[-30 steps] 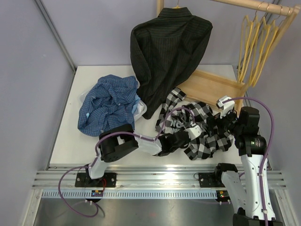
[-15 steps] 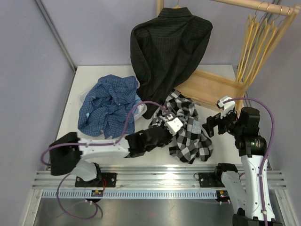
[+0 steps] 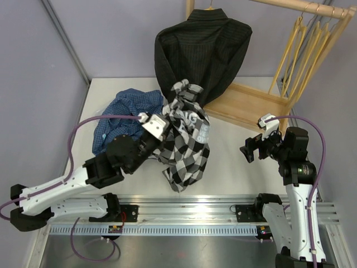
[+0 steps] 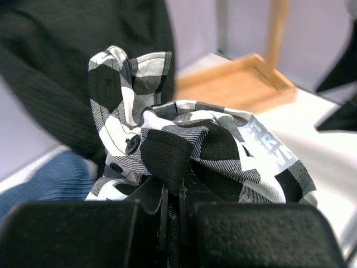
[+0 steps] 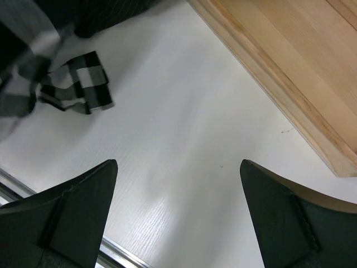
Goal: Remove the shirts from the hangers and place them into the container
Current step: Place the shirt into the basket
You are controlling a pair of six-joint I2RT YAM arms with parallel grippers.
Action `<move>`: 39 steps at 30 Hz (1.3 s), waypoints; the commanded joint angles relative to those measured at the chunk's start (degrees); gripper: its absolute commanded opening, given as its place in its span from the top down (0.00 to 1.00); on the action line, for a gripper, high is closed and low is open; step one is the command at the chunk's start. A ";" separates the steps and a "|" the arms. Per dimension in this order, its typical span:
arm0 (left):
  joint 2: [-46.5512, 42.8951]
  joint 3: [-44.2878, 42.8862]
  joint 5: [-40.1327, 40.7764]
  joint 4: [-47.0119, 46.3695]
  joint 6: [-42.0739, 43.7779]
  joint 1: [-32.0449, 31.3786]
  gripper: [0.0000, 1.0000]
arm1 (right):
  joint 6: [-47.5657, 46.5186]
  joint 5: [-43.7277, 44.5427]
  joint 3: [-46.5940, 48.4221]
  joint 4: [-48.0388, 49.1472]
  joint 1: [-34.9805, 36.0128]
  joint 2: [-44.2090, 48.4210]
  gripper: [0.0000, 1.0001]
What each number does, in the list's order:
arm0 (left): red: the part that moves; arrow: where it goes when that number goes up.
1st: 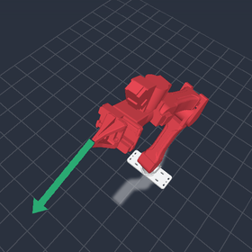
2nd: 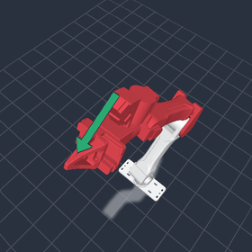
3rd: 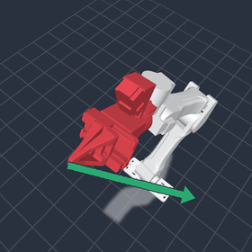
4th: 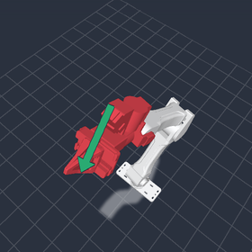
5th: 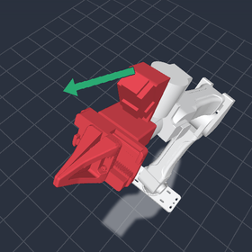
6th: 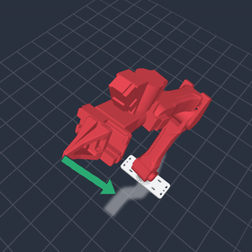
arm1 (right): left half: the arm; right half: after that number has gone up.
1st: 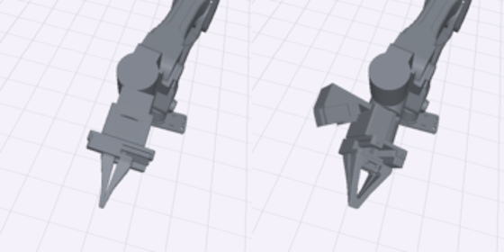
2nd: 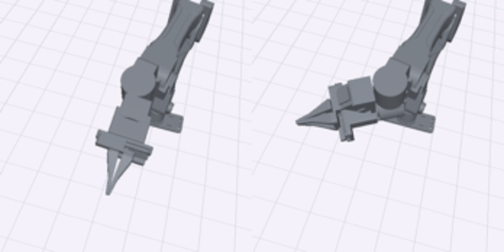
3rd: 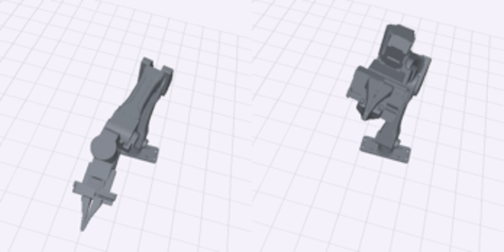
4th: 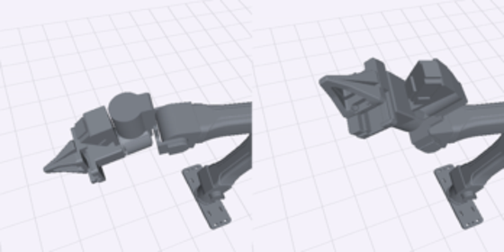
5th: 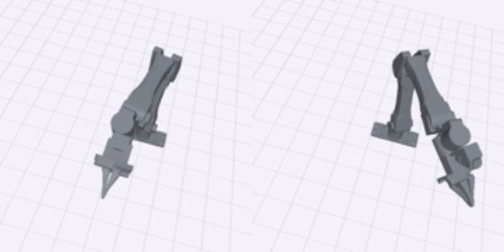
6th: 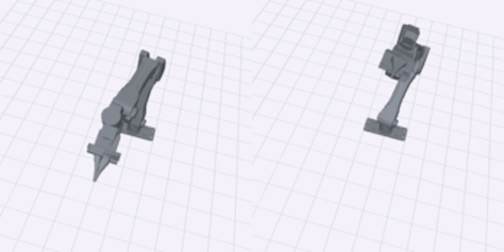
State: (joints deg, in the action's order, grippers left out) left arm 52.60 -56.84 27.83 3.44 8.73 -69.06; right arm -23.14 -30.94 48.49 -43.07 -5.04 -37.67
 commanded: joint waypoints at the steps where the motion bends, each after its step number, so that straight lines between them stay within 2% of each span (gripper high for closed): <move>1: -3.38 -7.30 6.52 2.09 5.41 2.17 1.00 | 0.46 0.00 -0.15 1.76 -0.32 -0.12 0.00; 8: -6.10 -14.78 11.80 2.36 11.56 7.17 1.00 | 0.37 -0.09 -0.32 1.76 -0.41 -0.65 0.01; 16: -9.53 -19.09 15.32 -1.86 16.66 13.15 1.00 | 0.28 -0.09 -0.33 1.85 -0.50 -1.18 0.01; 21: -7.00 -23.39 18.74 -2.04 21.23 14.48 1.00 | 0.20 -0.35 -0.33 1.67 -0.50 -1.53 0.01; 24: -4.19 -25.77 19.36 1.03 22.47 15.88 1.00 | 0.20 -0.44 -0.33 1.67 -0.50 -1.70 0.01; 30: -2.24 -25.60 15.59 6.65 18.17 25.01 1.00 | 0.11 -0.53 -0.24 1.67 -0.50 -1.70 0.01; 36: 0.48 -25.78 7.51 11.58 10.17 37.93 1.00 | 0.11 -0.79 -0.33 1.58 -0.50 -1.53 0.01; 39: 1.80 -25.25 1.01 11.68 5.52 47.31 1.00 | 0.11 -0.88 -0.33 1.58 -0.59 -1.62 0.01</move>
State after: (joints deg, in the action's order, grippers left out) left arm 54.30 -81.21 36.64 17.28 19.55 -27.57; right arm -23.14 -31.05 48.14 -43.05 -5.26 -39.24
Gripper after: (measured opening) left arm 0.042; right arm 0.993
